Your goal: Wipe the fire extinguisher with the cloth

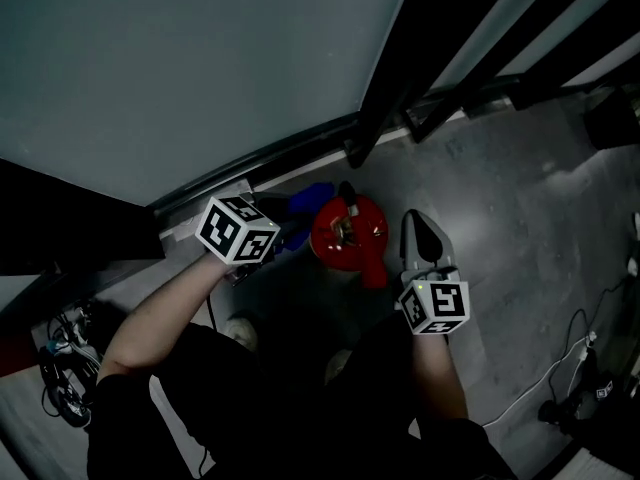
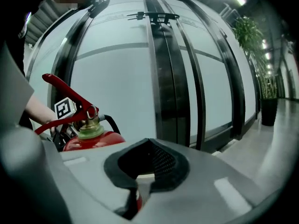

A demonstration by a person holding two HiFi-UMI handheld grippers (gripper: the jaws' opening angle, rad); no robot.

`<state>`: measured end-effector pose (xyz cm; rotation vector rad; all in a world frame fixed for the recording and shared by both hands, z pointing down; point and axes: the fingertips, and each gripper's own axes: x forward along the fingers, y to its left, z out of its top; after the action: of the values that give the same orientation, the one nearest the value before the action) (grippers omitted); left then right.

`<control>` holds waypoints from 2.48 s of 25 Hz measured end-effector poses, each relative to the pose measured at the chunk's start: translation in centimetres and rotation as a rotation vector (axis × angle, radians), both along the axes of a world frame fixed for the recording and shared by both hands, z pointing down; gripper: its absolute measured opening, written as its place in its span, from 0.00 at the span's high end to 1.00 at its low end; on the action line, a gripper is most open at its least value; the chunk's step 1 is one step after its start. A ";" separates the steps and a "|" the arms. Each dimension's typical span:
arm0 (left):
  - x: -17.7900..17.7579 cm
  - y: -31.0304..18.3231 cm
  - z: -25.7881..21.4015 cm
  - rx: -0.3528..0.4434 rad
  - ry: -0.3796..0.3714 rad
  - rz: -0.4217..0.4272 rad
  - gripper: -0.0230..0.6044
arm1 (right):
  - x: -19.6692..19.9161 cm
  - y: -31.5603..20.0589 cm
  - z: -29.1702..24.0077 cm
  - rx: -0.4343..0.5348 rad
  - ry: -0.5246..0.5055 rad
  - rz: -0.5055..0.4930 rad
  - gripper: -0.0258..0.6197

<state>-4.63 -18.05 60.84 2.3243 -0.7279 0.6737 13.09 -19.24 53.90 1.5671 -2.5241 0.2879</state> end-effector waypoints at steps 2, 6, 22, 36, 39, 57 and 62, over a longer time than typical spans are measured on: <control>0.3 0.0 0.9 -0.011 0.001 0.045 0.76 | 0.2 -0.1 -0.5 0.017 0.018 0.017 0.96; 0.4 -0.3 2.6 -0.050 0.023 0.088 0.76 | -0.1 0.5 -1.5 0.032 0.039 0.024 0.96; 0.0 0.0 12.2 -0.301 0.154 -0.018 0.76 | 4.0 1.2 -0.7 -0.125 -0.325 0.201 0.96; 0.0 -0.2 18.1 -0.391 0.154 -0.067 0.76 | 1.9 4.2 -1.5 -0.082 -0.073 0.110 0.96; 0.1 -0.3 19.6 -0.417 0.148 -0.077 0.76 | 2.3 5.1 -1.3 -0.071 0.040 0.109 0.96; -0.8 0.4 27.2 -0.527 0.092 -0.154 0.76 | 4.7 6.3 -0.6 -0.094 0.136 0.156 0.96; -2.8 0.5 21.6 -0.521 0.263 -0.294 0.76 | 4.0 4.7 -0.1 -0.089 0.138 0.145 0.96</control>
<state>-7.41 -17.52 82.48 1.7423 -0.6596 0.3601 17.04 -14.55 53.78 1.6774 -2.2680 0.2942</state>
